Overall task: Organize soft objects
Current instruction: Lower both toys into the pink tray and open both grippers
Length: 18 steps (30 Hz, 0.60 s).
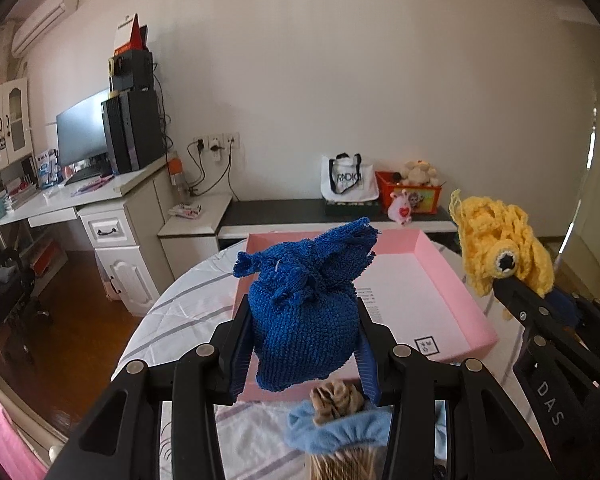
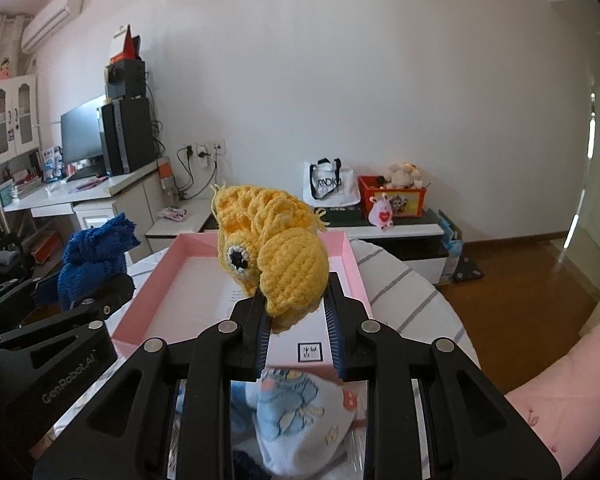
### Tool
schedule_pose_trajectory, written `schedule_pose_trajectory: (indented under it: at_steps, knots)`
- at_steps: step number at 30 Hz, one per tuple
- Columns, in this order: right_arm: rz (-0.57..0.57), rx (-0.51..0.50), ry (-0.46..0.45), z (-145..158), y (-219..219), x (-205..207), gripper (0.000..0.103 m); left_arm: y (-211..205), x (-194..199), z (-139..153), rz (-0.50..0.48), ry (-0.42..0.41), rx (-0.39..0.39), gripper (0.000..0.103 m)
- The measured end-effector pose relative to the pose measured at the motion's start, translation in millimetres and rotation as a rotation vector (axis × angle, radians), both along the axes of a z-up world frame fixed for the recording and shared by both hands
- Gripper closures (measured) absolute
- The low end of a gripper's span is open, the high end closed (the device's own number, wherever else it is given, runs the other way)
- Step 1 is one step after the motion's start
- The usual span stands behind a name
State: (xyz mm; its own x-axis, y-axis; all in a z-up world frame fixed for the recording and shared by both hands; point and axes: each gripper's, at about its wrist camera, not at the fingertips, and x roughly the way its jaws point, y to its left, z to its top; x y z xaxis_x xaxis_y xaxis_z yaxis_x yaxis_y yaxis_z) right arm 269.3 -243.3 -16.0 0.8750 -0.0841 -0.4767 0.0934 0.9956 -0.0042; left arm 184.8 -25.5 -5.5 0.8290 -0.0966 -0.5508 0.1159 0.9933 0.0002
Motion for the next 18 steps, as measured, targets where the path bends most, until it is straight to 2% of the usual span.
schedule_pose_trajectory:
  at_steps: [12,18]
  knots:
    - [0.011,0.004,0.093,-27.1,2.6,57.2,0.080,-14.1,116.3,-0.9,0.027,0.102,0.012,0.061]
    - [0.011,0.010,0.137,-39.4,-2.1,78.9,0.080,-19.4,170.7,-8.1,0.007,0.156,0.013,0.061]
